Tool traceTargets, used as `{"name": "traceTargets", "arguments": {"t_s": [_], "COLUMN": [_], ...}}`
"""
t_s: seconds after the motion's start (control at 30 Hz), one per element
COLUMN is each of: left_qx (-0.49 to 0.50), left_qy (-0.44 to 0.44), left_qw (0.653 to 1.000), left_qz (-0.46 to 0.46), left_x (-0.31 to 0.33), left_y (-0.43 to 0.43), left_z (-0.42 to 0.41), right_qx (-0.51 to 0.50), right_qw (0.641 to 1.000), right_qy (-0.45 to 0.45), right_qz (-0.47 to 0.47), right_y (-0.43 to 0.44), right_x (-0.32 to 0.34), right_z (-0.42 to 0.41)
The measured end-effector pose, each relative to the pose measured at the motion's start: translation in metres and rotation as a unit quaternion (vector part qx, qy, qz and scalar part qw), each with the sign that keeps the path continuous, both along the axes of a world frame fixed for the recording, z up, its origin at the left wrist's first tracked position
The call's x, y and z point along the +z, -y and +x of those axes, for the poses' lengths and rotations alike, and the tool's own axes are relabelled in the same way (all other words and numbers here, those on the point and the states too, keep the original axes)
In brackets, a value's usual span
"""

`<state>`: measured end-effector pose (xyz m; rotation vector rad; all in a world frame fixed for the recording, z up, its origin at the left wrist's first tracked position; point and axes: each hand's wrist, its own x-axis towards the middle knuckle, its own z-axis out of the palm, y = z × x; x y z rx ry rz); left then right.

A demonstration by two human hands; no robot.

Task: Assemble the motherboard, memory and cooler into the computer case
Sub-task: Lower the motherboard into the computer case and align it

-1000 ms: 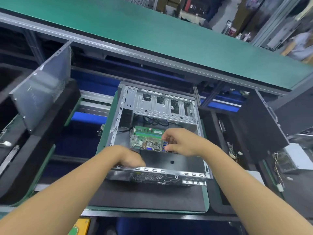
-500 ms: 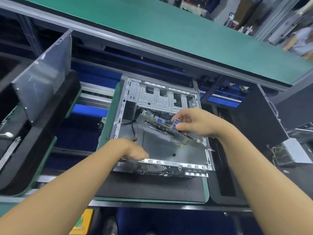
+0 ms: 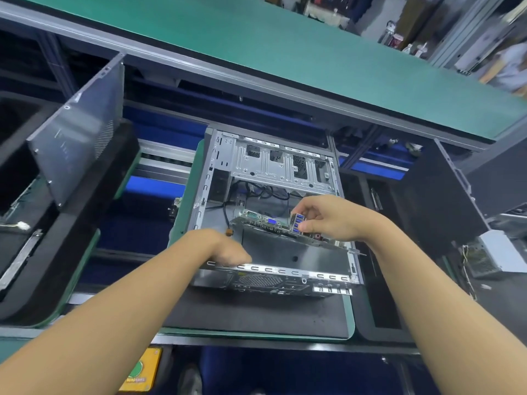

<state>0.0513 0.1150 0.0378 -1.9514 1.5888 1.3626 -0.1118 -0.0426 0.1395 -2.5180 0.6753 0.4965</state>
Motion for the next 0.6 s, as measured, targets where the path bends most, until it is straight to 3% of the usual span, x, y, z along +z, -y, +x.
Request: {"name": "traceTargets", "arguments": {"t_s": [0.33, 0.6], "left_qx": [-0.043, -0.038], "left_qy": [-0.01, -0.004], "left_qw": [0.999, 0.999], "left_qz": [-0.002, 0.027], "left_x": [-0.002, -0.006], "left_y": [0.001, 0.002], "left_z": [0.002, 0.008], "right_qx": [-0.015, 0.039], "right_qw": [1.0, 0.998], "right_qy": [0.009, 0.025], "right_qz": [-0.02, -0.035], "right_y": [0.013, -0.018], "right_x": [0.011, -0.027], "right_z": [0.007, 0.0]}}
